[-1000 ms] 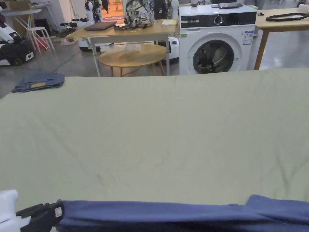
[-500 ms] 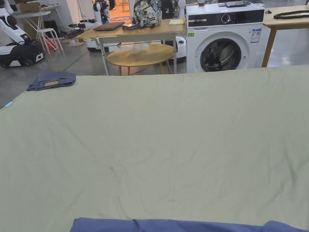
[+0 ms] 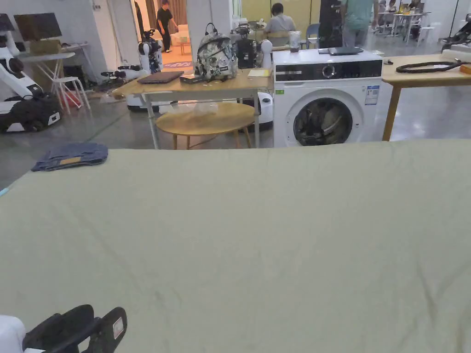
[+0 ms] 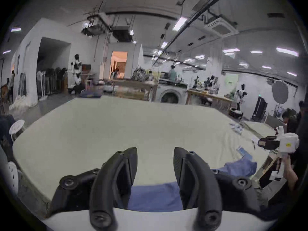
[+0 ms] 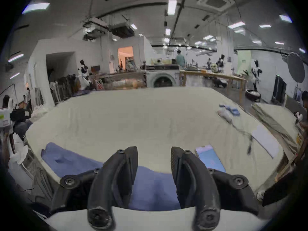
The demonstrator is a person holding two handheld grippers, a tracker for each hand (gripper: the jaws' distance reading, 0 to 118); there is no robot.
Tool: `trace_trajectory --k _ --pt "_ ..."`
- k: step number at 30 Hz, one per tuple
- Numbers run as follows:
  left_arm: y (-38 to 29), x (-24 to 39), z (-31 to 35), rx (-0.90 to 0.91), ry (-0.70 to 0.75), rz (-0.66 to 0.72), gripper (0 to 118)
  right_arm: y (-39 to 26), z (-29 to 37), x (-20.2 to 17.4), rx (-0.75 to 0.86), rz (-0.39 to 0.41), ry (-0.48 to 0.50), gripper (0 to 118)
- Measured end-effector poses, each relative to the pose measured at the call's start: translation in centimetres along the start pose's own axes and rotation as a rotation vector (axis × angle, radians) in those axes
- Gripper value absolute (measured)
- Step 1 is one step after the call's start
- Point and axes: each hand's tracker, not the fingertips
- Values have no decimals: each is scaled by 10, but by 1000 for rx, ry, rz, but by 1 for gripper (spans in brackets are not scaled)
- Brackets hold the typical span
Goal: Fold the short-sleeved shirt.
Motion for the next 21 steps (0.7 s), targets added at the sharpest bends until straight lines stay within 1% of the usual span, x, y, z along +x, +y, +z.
trace_trajectory --k 1,2,3,4,6,7,8,9,10,11,12,15,17,18,19,20,21 --pt "0 5 -4 8 -4 -4 37 0 -9 -4 -3 -2 -4 13" --pt "4 11 -8 12 0 0 20 3 -16 -9 -6 -2 -4 5" --pt "5 15 -11 14 1 3 4 4 -19 -12 -2 -7 3 1" --pt "4 18 -13 12 -6 9 0 6 -24 -14 0 -17 36 0" --pt "2 17 -17 14 -17 -5 0 4 -30 -17 3 -21 42 0" --pt "1 19 -22 -64 22 -20 0 5 -34 -19 -2 -18 47 0" --pt "0 22 -24 -54 71 -46 0 5 -37 -21 -11 -13 44 0" --pt "-2 21 -25 -59 63 -51 0 5 -38 -25 -12 -11 42 0" --pt "-2 14 -24 -59 35 -31 0 4 -40 -26 -12 -8 40 0" --pt "-3 10 -23 -63 -1 21 0 3 -42 -26 -15 -6 41 0" --pt "-4 7 -22 -54 9 50 0 2 -43 -26 -18 -4 40 0" --pt "-7 -10 -22 -58 68 61 0 -3 -51 -26 -30 4 25 0" --pt "-9 -27 -23 -114 87 99 0 -8 -56 -26 -43 8 11 0" --pt "-12 -42 -23 -140 91 121 2 -11 -58 -24 -51 5 7 0" --pt "-17 -54 -23 -180 59 163 17 -13 -59 -22 -59 -3 9 0" --pt "-25 -67 -22 -200 33 201 42 -17 -60 -19 -69 -20 18 0" --pt "-33 -78 -20 -209 13 241 56 -18 -60 -20 -75 -34 23 0"
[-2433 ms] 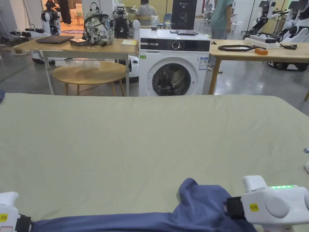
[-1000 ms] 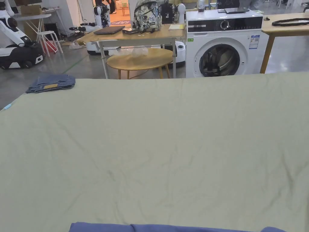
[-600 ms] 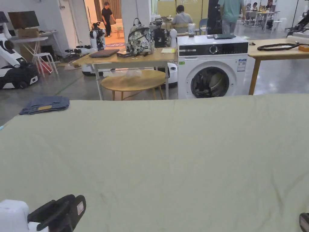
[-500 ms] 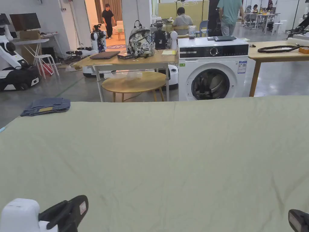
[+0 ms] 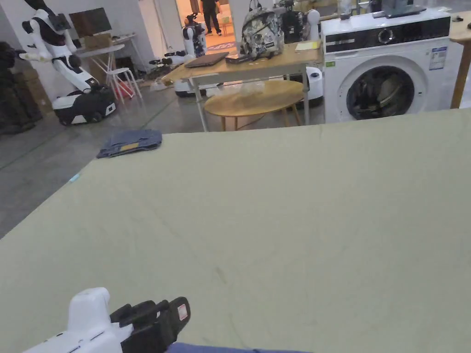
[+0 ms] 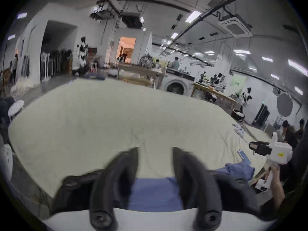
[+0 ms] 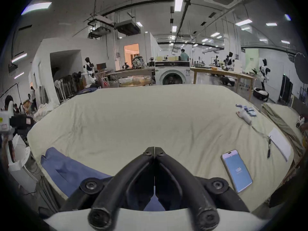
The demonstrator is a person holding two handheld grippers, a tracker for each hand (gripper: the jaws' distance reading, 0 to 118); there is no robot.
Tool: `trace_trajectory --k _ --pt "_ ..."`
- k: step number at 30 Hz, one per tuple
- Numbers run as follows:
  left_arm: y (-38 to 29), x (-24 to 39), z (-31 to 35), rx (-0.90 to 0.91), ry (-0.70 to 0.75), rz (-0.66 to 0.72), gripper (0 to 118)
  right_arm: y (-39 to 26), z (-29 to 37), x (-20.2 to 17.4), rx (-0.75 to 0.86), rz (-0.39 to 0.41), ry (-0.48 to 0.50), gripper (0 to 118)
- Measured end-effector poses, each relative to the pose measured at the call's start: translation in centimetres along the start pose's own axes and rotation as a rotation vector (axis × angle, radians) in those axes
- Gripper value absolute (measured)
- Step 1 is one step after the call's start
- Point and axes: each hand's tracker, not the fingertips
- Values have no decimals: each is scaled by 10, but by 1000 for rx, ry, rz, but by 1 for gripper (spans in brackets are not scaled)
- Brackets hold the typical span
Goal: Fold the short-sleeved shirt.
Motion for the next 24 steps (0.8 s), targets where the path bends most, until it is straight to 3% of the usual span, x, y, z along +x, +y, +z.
trace_trajectory --k 2,3,4,7,14,17,20,22,24 --pt "-11 -22 0 -24 -86 128 70 -6 -1 4 -17 -27 12 0" --pt "-18 -37 -1 -47 -114 192 71 -8 -1 6 -25 -34 14 0" --pt "-26 -52 -3 -101 -159 246 71 -9 0 4 -35 -37 15 0" --pt "-48 -71 -7 -126 -102 232 71 -15 -1 10 -67 -41 9 0" --pt "-78 -144 -50 -158 -229 560 71 -20 -1 17 -107 -76 -2 0" --pt "-92 -146 -73 -183 -347 635 71 -22 -1 21 -116 -84 -8 0" --pt "-91 -137 -84 -170 -363 645 71 -23 1 22 -125 -94 -8 0" --pt "-90 -121 -89 -180 -361 640 59 -24 2 23 -126 -100 -6 0" --pt "-90 -116 -91 -191 -318 635 3 -24 2 23 -131 -102 -4 0"
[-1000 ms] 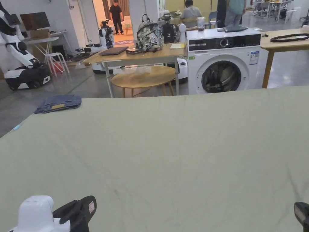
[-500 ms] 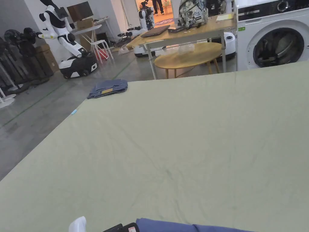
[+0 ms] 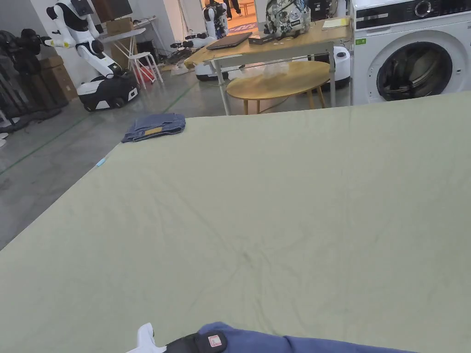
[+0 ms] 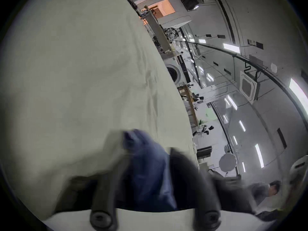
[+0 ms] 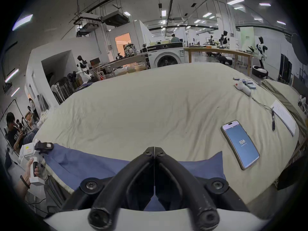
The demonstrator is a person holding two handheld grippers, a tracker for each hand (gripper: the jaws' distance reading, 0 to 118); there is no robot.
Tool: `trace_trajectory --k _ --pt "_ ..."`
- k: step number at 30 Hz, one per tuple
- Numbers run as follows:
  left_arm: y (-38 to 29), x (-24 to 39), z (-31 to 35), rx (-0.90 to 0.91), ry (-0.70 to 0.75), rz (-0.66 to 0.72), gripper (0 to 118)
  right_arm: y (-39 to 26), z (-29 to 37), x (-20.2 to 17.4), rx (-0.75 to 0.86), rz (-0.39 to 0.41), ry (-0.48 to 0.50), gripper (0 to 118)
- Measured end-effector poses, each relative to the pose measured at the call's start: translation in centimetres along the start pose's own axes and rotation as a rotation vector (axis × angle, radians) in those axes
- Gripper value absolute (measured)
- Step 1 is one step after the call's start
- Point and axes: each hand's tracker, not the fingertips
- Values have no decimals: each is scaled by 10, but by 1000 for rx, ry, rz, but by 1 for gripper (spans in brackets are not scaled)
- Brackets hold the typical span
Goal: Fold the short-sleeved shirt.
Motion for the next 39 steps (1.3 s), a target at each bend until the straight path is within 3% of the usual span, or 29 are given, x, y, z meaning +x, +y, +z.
trace_trajectory --k 3,8,13,16,22,26,28,29,31,32,35,36,38,39 --pt "-4 18 13 79 -46 11 3 -1 2 1 -2 3 -4 0" --pt "15 62 46 144 9 13 3 -4 0 5 -7 -20 12 0" --pt "44 109 66 256 113 -152 2 -11 -3 7 -2 -58 36 0" --pt "25 142 33 196 47 -208 2 -13 -6 5 -10 -85 61 0" --pt "-41 158 -87 -84 -3 -201 2 -16 11 -4 9 -58 78 0" --pt "-86 171 -156 -245 133 -337 2 -23 19 5 16 -70 62 0" --pt "-97 171 -174 -325 115 -316 2 -26 21 10 13 -80 45 0" --pt "-98 169 -179 -373 87 -286 10 -28 21 14 8 -90 38 0" --pt "-102 171 -178 -396 -14 -271 50 -32 22 20 3 -118 32 0" --pt "-100 173 -172 -373 -53 -286 53 -34 22 23 2 -132 32 0" --pt "-94 174 -154 -332 -72 -302 51 -38 22 28 5 -160 25 0" --pt "-94 172 -151 -310 -53 -303 41 -38 22 29 5 -163 24 0" --pt "-105 170 -156 -326 76 -340 0 -38 21 28 3 -167 24 0" --pt "-111 168 -161 -354 116 -373 0 -39 20 27 3 -167 21 0"
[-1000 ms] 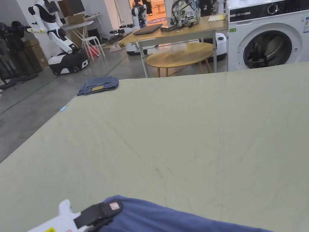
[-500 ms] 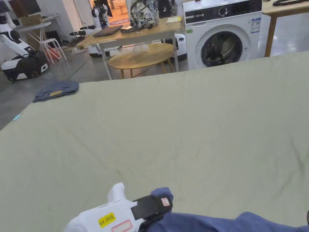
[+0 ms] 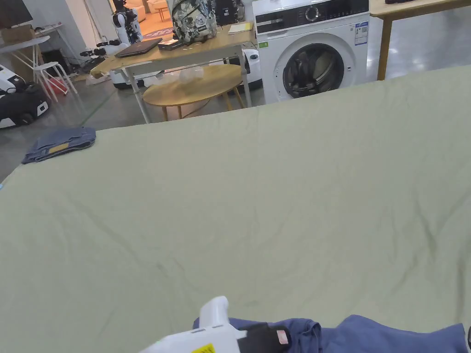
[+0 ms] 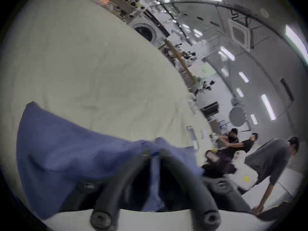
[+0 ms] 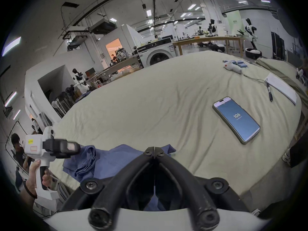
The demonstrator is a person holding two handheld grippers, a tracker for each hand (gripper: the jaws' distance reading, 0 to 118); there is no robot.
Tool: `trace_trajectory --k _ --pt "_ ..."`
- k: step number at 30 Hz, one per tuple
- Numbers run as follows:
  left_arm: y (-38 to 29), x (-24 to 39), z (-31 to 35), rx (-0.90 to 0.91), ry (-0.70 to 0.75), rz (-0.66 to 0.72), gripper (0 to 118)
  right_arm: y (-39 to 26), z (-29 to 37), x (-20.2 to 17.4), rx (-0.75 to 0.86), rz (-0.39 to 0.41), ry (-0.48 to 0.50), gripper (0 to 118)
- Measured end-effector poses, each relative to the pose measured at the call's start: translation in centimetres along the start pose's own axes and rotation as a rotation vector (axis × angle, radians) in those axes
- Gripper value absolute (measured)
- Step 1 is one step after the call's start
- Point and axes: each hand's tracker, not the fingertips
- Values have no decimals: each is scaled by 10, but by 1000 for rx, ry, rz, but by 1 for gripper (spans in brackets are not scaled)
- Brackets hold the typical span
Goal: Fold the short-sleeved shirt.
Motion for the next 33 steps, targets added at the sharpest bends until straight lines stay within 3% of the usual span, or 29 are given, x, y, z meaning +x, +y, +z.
trace_trajectory --k 3,5,8,10,12,14,18,21,26,28,29,30,33 --pt "-19 3 -36 -129 -18 -74 0 0 -1 -6 -8 6 8 0" --pt "-28 6 -49 -142 46 -107 0 0 0 -12 -15 30 16 0" --pt "-17 5 -34 -120 -5 -26 1 -1 2 -20 -20 78 16 0" --pt "-10 -2 -12 -94 -22 5 21 0 -2 -21 -22 81 24 0" --pt "-8 -6 23 15 -30 -25 26 0 -6 -22 -32 75 34 0" --pt "-5 -25 67 111 -45 -43 53 0 -9 -23 -39 74 41 0" --pt "1 -72 118 218 4 13 70 0 -18 -24 -68 70 55 0" --pt "1 -113 125 251 68 140 70 0 -20 -26 -74 48 74 0" --pt "-13 -141 69 152 -111 291 67 3 -17 -35 -75 71 75 0" --pt "-16 -140 57 164 -188 339 43 5 -15 -35 -77 73 77 0" --pt "-17 -137 52 160 -185 358 20 5 -13 -35 -76 77 77 0" --pt "-19 -132 52 172 -146 335 7 6 -11 -35 -72 81 73 0" --pt "-19 -133 70 245 -144 378 5 10 -7 -33 -65 85 62 0"
